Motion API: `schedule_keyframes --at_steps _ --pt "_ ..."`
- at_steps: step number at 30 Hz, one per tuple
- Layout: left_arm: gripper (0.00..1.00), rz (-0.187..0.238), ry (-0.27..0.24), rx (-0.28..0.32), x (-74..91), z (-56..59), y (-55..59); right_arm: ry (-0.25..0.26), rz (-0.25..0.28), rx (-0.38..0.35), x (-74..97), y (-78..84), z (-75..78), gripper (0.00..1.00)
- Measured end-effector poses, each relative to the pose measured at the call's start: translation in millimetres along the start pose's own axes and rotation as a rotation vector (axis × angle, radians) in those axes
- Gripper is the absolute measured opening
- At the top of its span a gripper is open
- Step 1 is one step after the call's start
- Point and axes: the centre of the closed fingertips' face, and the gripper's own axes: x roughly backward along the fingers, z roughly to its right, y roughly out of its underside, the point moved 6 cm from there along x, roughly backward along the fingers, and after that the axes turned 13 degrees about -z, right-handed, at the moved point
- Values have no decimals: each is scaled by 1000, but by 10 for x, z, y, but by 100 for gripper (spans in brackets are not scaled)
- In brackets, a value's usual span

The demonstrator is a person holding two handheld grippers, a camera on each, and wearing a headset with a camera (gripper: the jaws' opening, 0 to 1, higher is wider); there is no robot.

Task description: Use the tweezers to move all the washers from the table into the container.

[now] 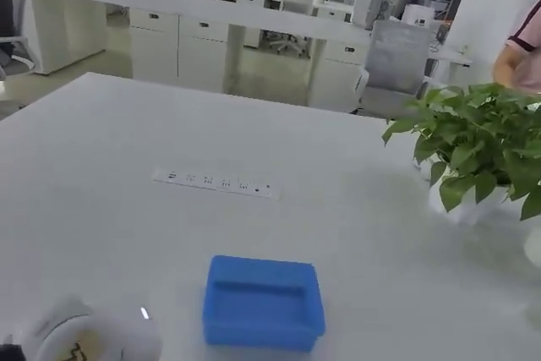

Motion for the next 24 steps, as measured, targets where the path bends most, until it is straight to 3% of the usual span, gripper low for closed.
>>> schedule_keyframes --at_steps 9,15,24 --pt "10 -119 53 -123 -374 -11 33 -9 -26 -5 -109 -26 -14 88" --pt "7 -155 80 -147 -609 -53 90 -20 -42 9 -158 -67 -52 88" --pt "4 -206 92 -174 -799 -107 180 -26 -39 25 -164 -106 -87 88"
